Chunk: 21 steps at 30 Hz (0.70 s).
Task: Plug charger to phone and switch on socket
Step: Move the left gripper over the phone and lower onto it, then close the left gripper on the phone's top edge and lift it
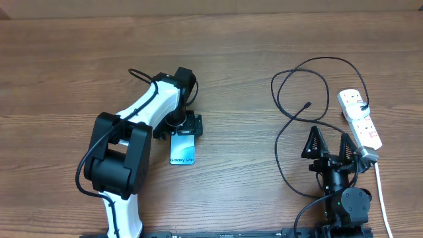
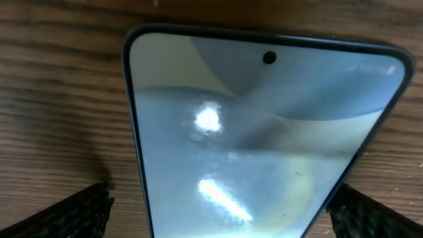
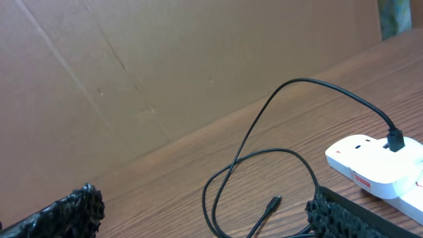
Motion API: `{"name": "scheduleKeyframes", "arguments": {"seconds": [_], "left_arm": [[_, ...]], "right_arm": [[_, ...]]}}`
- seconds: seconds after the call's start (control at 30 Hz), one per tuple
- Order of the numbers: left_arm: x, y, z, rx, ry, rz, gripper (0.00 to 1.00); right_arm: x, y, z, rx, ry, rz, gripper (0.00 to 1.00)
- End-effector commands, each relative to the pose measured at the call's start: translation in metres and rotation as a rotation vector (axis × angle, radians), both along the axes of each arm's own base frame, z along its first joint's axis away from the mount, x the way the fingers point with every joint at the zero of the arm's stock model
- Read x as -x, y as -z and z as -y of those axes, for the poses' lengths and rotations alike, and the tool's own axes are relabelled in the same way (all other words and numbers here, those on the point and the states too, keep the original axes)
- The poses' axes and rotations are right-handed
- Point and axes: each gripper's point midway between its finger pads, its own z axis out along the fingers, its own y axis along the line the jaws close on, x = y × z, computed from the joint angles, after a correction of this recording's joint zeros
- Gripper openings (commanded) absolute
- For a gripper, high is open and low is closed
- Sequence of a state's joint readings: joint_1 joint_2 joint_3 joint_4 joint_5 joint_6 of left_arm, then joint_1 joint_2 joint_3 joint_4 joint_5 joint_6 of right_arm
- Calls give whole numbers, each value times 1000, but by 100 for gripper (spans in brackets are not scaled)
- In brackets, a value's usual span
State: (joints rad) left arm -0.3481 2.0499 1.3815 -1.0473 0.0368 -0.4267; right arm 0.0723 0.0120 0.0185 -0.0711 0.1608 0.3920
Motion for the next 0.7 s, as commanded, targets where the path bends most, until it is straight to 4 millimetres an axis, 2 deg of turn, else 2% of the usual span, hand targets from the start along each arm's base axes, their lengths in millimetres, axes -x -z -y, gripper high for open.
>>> {"name": "scheduleKeyframes", "arguments": {"seconds": [0.0,0.1,0.27,0.43,0.67], "left_arm": [[6,12,1,-13,20,-45,100],[11,15,-1,-22,20,-71,99],[20,15,-2,-27,21,-102,88],[26,14,-4,-39,23,-126,84],[23,15,-3,-32,17,-113,67]], "right_arm": [[0,2,0,4,1,3,100],[0,2,0,4,1,3,100],[0,2,0,4,1,3,100],[0,2,0,4,1,3,100],[0,2,0,4,1,3,100]]}}
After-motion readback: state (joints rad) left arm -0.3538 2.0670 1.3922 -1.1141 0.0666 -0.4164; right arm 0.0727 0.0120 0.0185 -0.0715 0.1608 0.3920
